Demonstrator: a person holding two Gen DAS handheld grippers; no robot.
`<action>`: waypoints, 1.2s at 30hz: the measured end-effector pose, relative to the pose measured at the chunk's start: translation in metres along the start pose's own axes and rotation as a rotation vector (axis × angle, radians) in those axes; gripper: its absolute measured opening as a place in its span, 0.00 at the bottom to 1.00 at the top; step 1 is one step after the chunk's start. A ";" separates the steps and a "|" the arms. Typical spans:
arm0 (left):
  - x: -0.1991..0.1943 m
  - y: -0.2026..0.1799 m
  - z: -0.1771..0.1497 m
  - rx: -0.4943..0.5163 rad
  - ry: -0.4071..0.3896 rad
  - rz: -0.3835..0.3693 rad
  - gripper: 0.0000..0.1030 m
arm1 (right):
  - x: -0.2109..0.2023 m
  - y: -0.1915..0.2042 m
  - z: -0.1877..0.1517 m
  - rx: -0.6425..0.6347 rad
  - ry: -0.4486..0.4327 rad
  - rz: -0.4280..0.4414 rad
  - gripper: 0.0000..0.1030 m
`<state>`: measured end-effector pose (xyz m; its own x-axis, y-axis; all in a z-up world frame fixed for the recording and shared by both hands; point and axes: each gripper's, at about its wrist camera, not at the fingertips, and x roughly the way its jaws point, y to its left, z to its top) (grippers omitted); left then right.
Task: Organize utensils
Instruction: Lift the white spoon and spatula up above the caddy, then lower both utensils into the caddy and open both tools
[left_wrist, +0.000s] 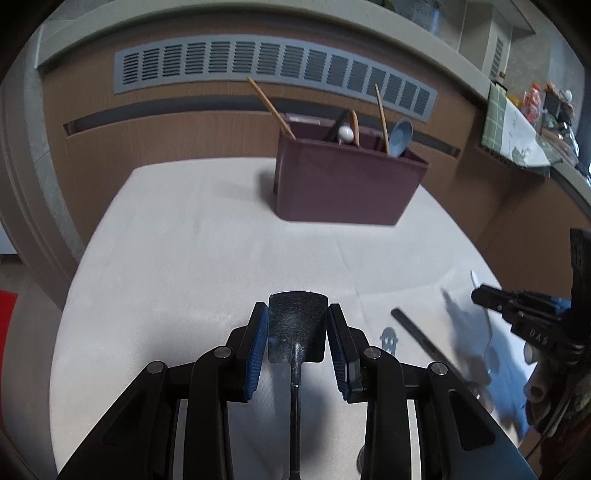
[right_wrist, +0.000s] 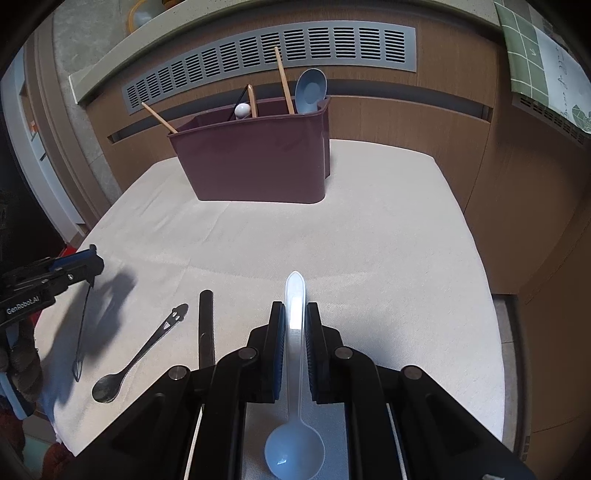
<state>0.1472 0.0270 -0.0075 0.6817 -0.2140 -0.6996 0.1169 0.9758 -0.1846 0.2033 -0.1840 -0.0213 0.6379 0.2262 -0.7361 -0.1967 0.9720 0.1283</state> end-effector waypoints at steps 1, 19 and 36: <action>-0.003 0.000 0.003 -0.013 -0.020 0.002 0.32 | -0.001 -0.001 0.001 0.004 -0.003 0.001 0.10; -0.066 -0.018 0.133 -0.076 -0.390 -0.167 0.06 | -0.030 0.001 0.096 0.003 -0.266 0.100 0.10; 0.001 -0.013 0.191 -0.041 -0.363 -0.128 0.06 | -0.066 0.009 0.214 -0.096 -0.530 0.047 0.10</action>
<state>0.2844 0.0223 0.1266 0.8755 -0.2973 -0.3810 0.1938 0.9382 -0.2868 0.3188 -0.1762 0.1704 0.9101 0.2939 -0.2921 -0.2850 0.9557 0.0736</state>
